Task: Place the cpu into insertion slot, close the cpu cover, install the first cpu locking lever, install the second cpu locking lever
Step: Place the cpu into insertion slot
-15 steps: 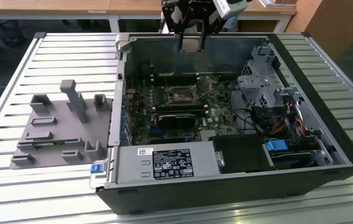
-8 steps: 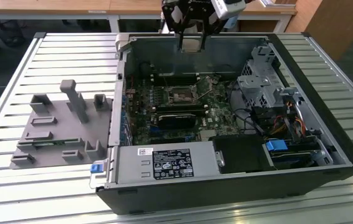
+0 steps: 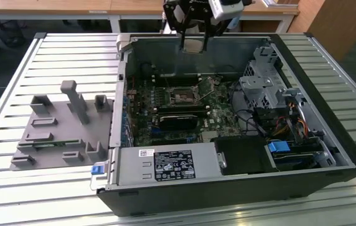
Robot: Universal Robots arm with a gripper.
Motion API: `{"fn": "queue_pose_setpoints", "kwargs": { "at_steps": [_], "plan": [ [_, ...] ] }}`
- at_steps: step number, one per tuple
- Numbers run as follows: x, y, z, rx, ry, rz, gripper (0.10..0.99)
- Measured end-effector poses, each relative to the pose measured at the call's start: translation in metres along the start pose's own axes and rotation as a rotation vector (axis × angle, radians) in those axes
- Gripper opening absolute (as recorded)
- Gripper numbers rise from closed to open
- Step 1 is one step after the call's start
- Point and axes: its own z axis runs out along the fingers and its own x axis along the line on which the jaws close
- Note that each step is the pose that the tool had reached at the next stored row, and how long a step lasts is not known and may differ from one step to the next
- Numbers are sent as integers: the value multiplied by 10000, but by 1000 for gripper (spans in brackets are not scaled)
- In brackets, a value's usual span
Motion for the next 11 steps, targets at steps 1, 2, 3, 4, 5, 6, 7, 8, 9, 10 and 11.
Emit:
{"fn": "queue_pose_setpoints", "kwargs": {
  "at_steps": [1, 2, 3, 4, 5, 6, 7, 8, 9, 10, 11],
  "plan": [
    [0, 0, 0, -2, -14, 154, 529],
    [0, 0, 1, -4, -28, 306, 529],
    [0, 0, 1, -6, -42, 461, 529],
    [0, 0, 2, -9, -56, 616, 529],
    [0, 0, 2, -11, -70, 774, 529],
    [0, 0, 3, -14, -84, 924, 529],
    [0, 0, 3, -17, -97, 1073, 529],
    [0, 0, 3, -19, -110, 1217, 529],
    [0, -1, 4, -22, -123, 1363, 529],
    [0, -1, 4, -23, -135, 1502, 529],
    [0, -1, 4, -26, -147, 1636, 529]
  ]
}}
